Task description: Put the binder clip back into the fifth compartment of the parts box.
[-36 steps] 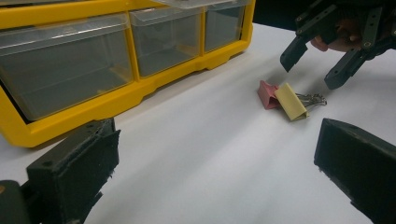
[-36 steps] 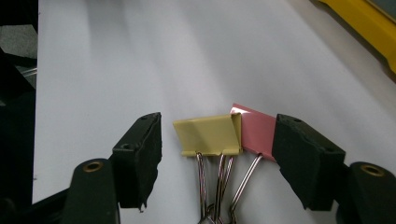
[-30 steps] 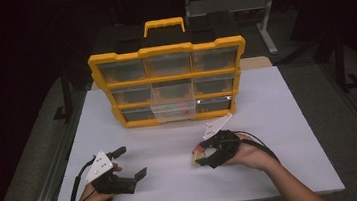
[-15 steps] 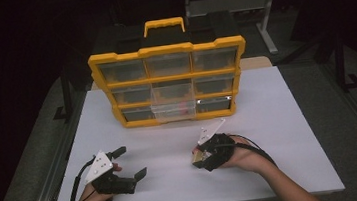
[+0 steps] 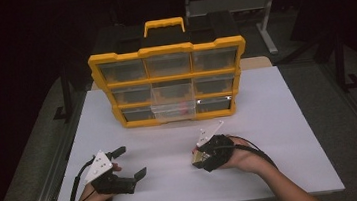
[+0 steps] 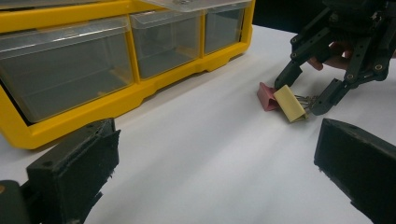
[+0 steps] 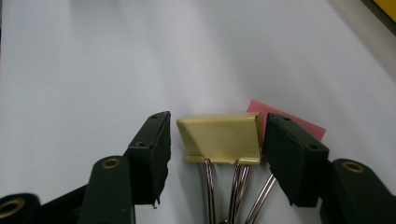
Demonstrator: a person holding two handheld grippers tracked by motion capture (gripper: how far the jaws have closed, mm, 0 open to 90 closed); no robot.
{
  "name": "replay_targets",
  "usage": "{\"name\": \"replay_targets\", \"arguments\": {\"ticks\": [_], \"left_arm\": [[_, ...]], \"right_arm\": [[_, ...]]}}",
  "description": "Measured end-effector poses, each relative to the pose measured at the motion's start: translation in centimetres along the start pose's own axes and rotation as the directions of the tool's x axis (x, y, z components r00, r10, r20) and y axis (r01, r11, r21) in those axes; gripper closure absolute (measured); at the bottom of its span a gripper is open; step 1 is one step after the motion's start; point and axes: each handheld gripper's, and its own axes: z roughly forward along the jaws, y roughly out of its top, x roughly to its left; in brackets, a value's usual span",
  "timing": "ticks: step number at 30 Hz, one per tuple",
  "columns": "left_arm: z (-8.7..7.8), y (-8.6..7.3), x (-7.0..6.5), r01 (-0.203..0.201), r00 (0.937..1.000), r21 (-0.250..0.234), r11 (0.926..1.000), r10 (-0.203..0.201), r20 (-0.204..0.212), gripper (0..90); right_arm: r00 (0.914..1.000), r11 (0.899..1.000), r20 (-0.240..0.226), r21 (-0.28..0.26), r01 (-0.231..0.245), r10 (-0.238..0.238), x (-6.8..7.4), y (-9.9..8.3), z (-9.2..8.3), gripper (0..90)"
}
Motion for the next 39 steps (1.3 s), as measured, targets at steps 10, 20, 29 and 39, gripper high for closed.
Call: {"name": "replay_targets", "arguments": {"ticks": [10,20,29,39], "left_arm": [[0.0,0.0,0.1,-0.002,1.0000,0.001,1.0000,0.002,-0.002,0.0],[0.0,0.0,0.0,-0.001,1.0000,0.001,1.0000,0.001,-0.001,0.0],[0.0,0.0,0.0,0.001,1.0000,0.000,1.0000,-0.001,-0.002,0.0],[-0.1,0.0,0.1,0.004,1.0000,0.000,1.0000,-0.004,-0.003,0.0]], "right_arm": [[1.0000,1.000,-0.003,-0.004,0.001,-0.001,0.0,0.0,-0.1,46.9],[0.9994,1.000,-0.034,-0.004,0.005,-0.005,0.1,0.0,0.0,49.1],[0.9974,1.000,-0.069,-0.013,0.020,-0.020,0.3,0.0,0.2,45.7],[0.9948,0.998,-0.083,0.008,0.060,-0.060,0.8,-0.1,1.1,41.6]]}}
